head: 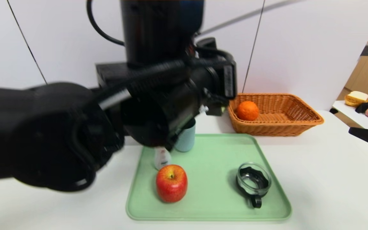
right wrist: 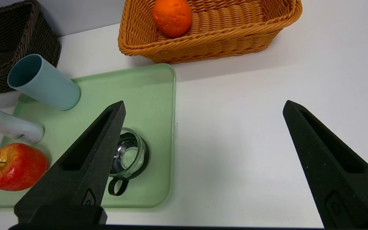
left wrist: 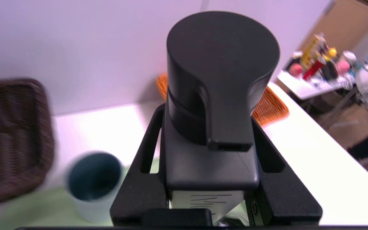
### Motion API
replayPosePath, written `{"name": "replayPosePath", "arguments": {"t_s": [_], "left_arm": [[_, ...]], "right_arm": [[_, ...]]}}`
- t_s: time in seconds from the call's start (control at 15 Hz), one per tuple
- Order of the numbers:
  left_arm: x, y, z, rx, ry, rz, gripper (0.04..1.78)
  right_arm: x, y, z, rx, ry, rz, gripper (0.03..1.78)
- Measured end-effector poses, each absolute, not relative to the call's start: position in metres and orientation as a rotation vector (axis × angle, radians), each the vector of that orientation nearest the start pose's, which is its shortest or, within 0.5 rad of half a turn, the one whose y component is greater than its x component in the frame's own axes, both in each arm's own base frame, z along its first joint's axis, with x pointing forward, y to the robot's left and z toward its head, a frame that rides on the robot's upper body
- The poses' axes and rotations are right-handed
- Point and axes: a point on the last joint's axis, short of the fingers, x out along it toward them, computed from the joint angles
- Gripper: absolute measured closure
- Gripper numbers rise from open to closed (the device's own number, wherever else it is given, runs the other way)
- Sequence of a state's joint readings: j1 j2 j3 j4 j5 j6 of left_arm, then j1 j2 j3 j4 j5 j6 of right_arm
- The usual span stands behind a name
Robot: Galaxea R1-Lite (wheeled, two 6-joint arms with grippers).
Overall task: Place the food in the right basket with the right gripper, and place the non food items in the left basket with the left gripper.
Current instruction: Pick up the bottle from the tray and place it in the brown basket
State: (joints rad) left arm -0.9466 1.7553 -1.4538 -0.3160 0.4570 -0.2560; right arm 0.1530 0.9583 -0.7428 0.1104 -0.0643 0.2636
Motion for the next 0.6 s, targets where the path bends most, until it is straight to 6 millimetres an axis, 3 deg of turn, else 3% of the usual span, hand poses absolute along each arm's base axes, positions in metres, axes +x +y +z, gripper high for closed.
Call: {"name": "replayPosePath", "arguments": {"t_s": [0.13,0.27,0.47,0.6], "left_arm": [[0.232,-0.231,0.349,-0.275,0.025,-0.418,1.20],[0.255,-0.186,0.364,-0.268,0.016,-0.325,1.20],[0.295,-0.118,0.362,-0.252,0.007,-0.131,1.20],[0.325,-0.085,0.345,-0.241,0.018,-0.038,1.20]], "right_arm": [[0.113,0.016,0.248,0.226,0.344,0.043,0.11],[0.116,0.016,0.247,0.228,0.355,0.041,0.11],[0.121,0.017,0.245,0.227,0.372,0.039,0.11],[0.124,0.018,0.244,0.226,0.383,0.037,0.11]]}}
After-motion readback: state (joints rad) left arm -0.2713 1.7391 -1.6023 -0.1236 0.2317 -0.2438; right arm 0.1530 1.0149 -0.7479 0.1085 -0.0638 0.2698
